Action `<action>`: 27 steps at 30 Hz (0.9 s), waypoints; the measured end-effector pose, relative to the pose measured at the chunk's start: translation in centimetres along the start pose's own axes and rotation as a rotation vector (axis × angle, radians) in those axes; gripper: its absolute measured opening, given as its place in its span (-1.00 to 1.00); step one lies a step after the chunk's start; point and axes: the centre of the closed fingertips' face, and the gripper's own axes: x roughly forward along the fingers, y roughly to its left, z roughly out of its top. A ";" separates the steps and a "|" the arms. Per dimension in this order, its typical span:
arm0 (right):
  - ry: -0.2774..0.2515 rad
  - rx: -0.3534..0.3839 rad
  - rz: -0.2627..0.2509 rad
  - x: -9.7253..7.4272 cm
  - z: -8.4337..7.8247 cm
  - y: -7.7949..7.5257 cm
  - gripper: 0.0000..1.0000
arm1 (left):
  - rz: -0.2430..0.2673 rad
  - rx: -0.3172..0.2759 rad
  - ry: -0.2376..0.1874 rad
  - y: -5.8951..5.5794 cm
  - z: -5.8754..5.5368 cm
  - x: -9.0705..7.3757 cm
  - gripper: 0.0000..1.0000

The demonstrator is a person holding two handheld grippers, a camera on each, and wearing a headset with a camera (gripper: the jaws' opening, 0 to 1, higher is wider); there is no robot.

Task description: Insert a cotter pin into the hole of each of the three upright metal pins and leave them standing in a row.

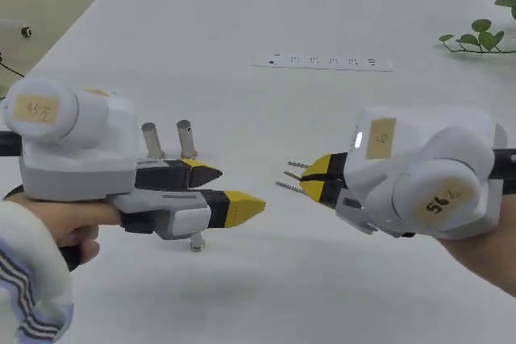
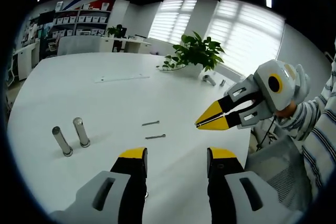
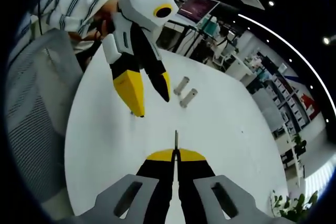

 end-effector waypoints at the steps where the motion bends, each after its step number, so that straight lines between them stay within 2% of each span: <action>1: 0.000 -0.005 -0.002 0.0 0.0 0.1 -0.97 | -0.003 -0.002 -0.004 -0.1 0.1 0.2 -0.19; 5: -0.004 -0.008 -0.001 0.1 0.1 0.5 -0.97 | -0.039 -0.010 -0.001 -0.8 0.1 0.6 -0.21; 12: -0.004 -0.023 0.005 0.5 -0.3 1.5 -0.97 | -0.087 -0.055 0.017 -1.7 -0.2 1.3 -0.50; 19: -0.013 -0.040 0.003 0.5 -0.1 1.8 -0.97 | -0.129 -0.092 0.032 -2.8 -0.3 1.8 -0.68; 27: -0.028 -0.060 -0.002 0.5 0.4 1.9 -0.97 | -0.152 -0.113 0.029 -3.4 -0.1 2.3 -0.74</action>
